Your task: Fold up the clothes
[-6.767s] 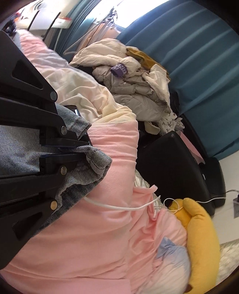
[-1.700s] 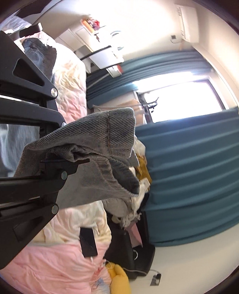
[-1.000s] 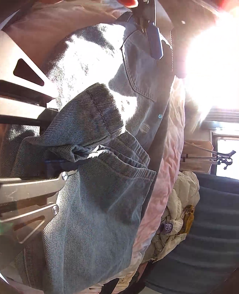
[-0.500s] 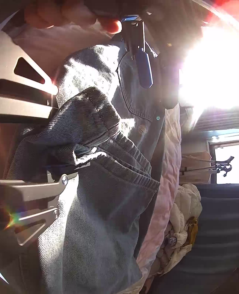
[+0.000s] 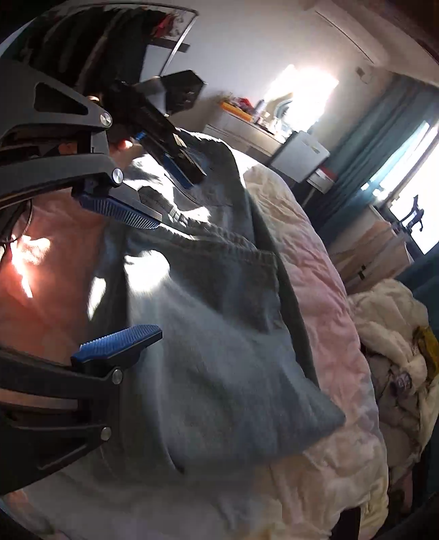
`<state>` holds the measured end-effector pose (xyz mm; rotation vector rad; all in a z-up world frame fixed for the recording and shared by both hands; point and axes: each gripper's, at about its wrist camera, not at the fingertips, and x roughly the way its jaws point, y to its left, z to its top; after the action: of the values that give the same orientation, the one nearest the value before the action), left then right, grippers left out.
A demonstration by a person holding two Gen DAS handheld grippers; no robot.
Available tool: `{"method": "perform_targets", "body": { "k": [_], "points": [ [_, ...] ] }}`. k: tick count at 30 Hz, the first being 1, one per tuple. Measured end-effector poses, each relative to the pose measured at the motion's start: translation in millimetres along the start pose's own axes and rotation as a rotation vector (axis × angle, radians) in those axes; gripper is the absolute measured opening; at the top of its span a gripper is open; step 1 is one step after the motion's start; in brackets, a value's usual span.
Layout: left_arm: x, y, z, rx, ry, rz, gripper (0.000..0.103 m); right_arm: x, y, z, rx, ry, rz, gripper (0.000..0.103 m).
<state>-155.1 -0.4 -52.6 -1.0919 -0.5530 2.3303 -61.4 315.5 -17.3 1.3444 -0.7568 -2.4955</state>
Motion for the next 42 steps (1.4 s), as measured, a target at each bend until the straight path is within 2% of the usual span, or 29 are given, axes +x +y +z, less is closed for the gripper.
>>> {"method": "perform_targets", "body": {
  "k": [2,3,5,8,10,15,22,29,34,35,36,37,39,42],
  "points": [
    [6.0,-2.6,-2.4,0.013,0.012,0.027,0.060,-8.8,-31.7,24.4,0.023,-0.055,-0.107,0.061],
    [8.0,-3.8,-2.9,0.022,0.012,0.058,0.060,-10.9,-47.7,36.3,0.044,-0.079,-0.135,0.048],
    [7.2,-4.9,-3.0,0.032,-0.008,0.092,0.060,-5.0,-72.8,52.3,0.090,-0.087,-0.108,0.024],
    [8.5,-4.8,-1.2,0.040,-0.017,0.101,0.060,11.1,-82.8,57.9,0.069,-0.083,-0.141,0.016],
    [11.2,-5.3,-1.0,0.051,-0.015,0.113,0.060,27.2,-84.9,58.2,0.054,-0.065,-0.169,0.016],
    [21.8,-12.7,-3.8,0.086,0.029,0.119,0.060,84.6,-104.1,44.7,0.147,0.057,-0.213,0.014],
    [48.0,-22.8,23.2,0.092,0.085,0.186,0.060,81.2,-108.1,42.7,0.185,0.020,-0.192,0.014],
    [109.2,-16.7,53.8,0.060,0.265,0.194,0.060,75.0,-121.8,43.3,0.288,-0.012,-0.101,0.014],
    [135.3,-25.2,57.8,0.062,0.347,0.190,0.060,75.9,-121.8,44.6,0.289,-0.017,-0.091,0.014],
    [138.2,-31.1,55.8,0.089,0.350,0.201,0.057,76.0,-120.7,45.1,0.280,-0.018,-0.097,0.014],
    [141.1,-36.9,53.1,0.123,0.351,0.237,0.044,76.2,-119.5,45.7,0.272,-0.020,-0.102,0.014],
    [144.2,-42.5,50.1,0.158,0.354,0.282,0.037,76.3,-118.4,46.2,0.264,-0.021,-0.107,0.014],
    [144.5,-47.3,48.3,0.161,0.343,0.305,0.016,76.7,-116.2,47.3,0.248,-0.024,-0.117,0.014],
    [131.6,-53.8,55.3,0.154,0.269,0.331,0.011,72.3,-111.7,46.9,0.220,-0.038,-0.133,0.014]
  ]
}}
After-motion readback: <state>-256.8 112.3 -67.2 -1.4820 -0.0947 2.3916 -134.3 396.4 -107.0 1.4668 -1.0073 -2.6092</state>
